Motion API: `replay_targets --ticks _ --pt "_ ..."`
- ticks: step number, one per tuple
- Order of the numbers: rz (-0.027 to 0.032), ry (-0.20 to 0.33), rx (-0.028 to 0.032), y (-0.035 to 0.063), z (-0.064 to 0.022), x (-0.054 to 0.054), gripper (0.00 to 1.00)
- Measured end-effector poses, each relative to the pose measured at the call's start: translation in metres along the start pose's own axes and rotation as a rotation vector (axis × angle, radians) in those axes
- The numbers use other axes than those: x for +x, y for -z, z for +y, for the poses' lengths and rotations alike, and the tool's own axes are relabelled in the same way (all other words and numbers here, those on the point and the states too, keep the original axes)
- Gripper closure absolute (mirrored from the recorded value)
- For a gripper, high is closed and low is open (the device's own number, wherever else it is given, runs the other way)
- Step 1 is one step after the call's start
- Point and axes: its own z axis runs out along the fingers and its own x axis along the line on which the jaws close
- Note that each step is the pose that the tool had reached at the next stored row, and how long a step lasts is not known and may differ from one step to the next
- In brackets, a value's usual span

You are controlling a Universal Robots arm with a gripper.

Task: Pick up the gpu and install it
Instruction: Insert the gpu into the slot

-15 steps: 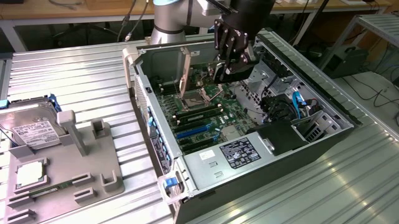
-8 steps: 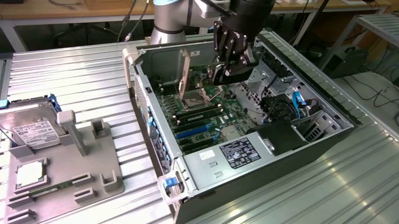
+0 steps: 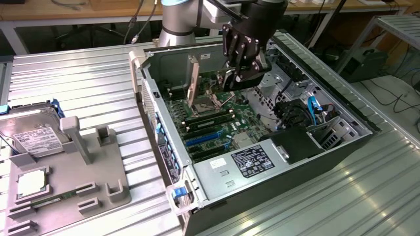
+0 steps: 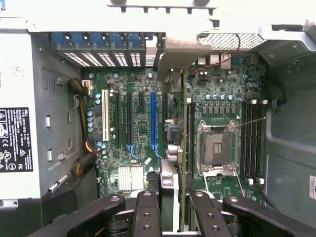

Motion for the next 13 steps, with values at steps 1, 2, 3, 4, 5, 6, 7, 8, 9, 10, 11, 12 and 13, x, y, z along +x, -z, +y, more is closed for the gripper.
replay_targets --ticks 1,2,3,4,5,6,7,8,9,10,11,12,13 --pt "-0.0001 0.003 -0.0001 -0.0002 0.0001 0.0002 0.72" --pt "-0.0001 0.006 -0.0003 -0.0004 0.0003 0.0004 0.72" --pt "0.0001 0.009 -0.0006 -0.0006 0.0004 0.0006 0.72" --pt "0.0001 0.013 -0.0007 -0.0008 0.0005 0.0008 0.72" --pt "0.0001 0.016 -0.0009 -0.0010 0.0006 0.0010 0.72" --pt "0.0001 0.018 -0.0011 -0.0012 0.0006 0.0012 0.72" --pt "-0.0001 0.021 -0.0011 -0.0014 0.0007 0.0014 0.72" --pt "-0.0001 0.025 -0.0014 -0.0018 0.0008 0.0018 0.72" --pt "-0.0001 0.027 -0.0016 -0.0020 0.0008 0.0021 0.72" --pt "-0.0001 0.031 -0.0017 -0.0023 0.0009 0.0024 0.72" --pt "0.0000 0.032 -0.0019 -0.0024 0.0009 0.0026 0.72" --pt "0.0000 0.035 -0.0020 -0.0026 0.0010 0.0029 0.72" --pt "0.0000 0.038 -0.0022 -0.0029 0.0010 0.0032 0.72"
